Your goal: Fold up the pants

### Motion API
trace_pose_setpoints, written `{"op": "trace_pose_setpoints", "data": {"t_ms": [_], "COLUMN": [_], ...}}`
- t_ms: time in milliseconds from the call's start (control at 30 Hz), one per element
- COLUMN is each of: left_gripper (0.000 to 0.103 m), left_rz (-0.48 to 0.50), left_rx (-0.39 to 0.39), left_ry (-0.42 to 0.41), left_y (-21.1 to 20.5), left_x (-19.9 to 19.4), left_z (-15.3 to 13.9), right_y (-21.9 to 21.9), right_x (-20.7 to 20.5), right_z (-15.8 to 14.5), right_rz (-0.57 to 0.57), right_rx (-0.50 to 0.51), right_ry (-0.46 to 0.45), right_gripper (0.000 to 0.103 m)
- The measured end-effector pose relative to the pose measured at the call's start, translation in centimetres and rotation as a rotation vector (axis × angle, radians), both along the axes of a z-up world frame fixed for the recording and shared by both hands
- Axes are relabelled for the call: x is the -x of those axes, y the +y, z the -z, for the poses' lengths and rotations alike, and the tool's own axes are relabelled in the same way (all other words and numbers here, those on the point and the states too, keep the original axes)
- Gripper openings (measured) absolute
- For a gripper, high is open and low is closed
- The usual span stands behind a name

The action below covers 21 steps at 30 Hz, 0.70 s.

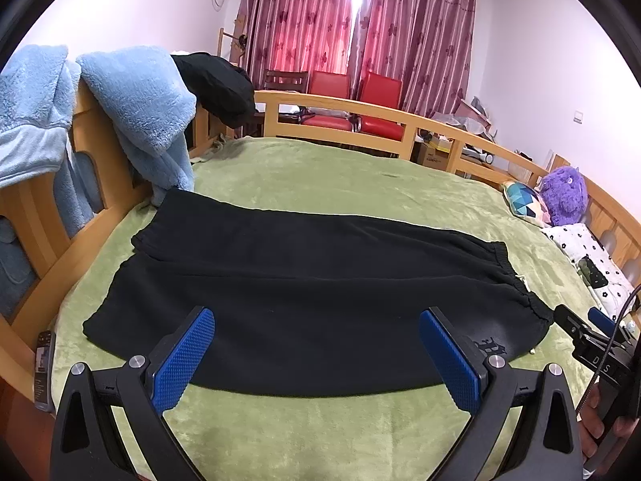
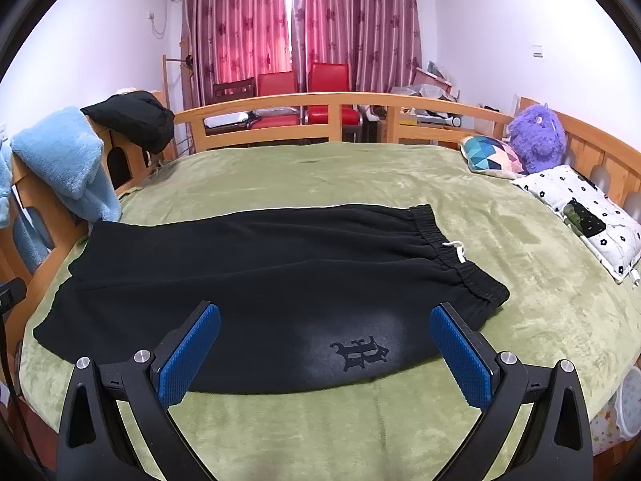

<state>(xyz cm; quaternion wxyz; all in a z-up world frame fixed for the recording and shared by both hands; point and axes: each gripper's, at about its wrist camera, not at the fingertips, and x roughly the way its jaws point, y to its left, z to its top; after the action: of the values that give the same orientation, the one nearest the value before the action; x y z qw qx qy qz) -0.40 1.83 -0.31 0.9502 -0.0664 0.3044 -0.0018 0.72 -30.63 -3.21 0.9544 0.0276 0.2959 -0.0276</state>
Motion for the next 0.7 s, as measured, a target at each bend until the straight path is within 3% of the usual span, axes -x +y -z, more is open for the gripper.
{"op": "trace_pose_setpoints", "data": {"t_ms": [267,500,700], "left_gripper": [0.102,0.102,0.100], "left_rz": [0.008,0.012,0.042], "left_rx": [-0.033,-0.081,-0.029], "left_ry": [0.001,-0.005,0.050], "left_y": [-0.1,-0.6,-0.3], "left_x": [-0.2,-2.2,-5.3], "left_z": [0.8,2.0,3.7], "right_y": [-0.4,-0.8,-1.5], "right_x": [-1.3,-2.3,-4.3], "right_z": [0.4,0.2,1.4], "right_rz": [0.039,0.064,0.070], "right_rx": [-0.038,-0.056,-0.068], "right_ry": [-0.010,-0.075,-0.016], "right_gripper": [0.103,0.103,0.103]}}
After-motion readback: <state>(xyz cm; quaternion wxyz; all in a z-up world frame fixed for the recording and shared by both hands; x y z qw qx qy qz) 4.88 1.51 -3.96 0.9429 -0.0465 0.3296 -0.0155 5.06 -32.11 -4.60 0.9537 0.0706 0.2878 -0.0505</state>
